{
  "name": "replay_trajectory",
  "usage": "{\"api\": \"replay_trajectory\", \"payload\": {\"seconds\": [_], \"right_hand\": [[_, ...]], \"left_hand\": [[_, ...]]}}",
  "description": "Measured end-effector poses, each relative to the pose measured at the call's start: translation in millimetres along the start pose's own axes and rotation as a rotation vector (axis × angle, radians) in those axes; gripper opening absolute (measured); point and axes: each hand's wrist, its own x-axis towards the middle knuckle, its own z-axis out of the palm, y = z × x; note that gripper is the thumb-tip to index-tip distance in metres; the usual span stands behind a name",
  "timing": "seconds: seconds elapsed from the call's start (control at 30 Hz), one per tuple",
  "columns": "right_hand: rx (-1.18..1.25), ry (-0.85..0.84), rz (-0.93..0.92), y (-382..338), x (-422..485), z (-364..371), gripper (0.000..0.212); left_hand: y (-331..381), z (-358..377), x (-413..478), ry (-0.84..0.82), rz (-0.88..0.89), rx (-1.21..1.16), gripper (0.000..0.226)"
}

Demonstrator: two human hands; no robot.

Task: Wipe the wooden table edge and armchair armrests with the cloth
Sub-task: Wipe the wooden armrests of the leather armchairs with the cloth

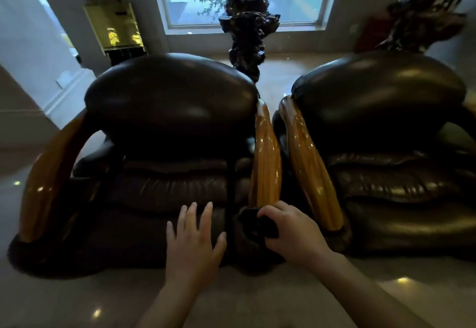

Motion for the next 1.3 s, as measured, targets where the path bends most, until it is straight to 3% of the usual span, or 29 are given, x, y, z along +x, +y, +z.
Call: {"api": "replay_trajectory", "payload": {"seconds": [0.23,0.6,0.77,0.93,1.07,1.17,1.3], "right_hand": [[0.105,-0.033,0.171,84,26,8,0.049],[0.277,-0.119,0.199,224,150,60,0.059],[0.401,-0.005,0.319,249,209,108,0.059],[0.497,0.173,0.465,261,262,166,0.074],[0.308,0.138,0.389,277,281,200,0.088],[0.118,0.167,0.265,293,296,213,0.076],[-0.011,0.290,0.186,308,341,215,0.066]], "left_hand": [[35,64,65,-0.128,0.039,-0.012,0.076],[77,198,189,-0.247,-0.175,-0.104,0.073],[70,257,248,-0.210,-0.188,-0.170,0.072],[75,316,301,-0.092,-0.044,-0.176,0.073],[81,359,317,-0.057,0.111,-0.118,0.077],[83,383,313,-0.051,0.209,-0.113,0.076],[82,393,314,-0.002,0.209,-0.129,0.073]]}}
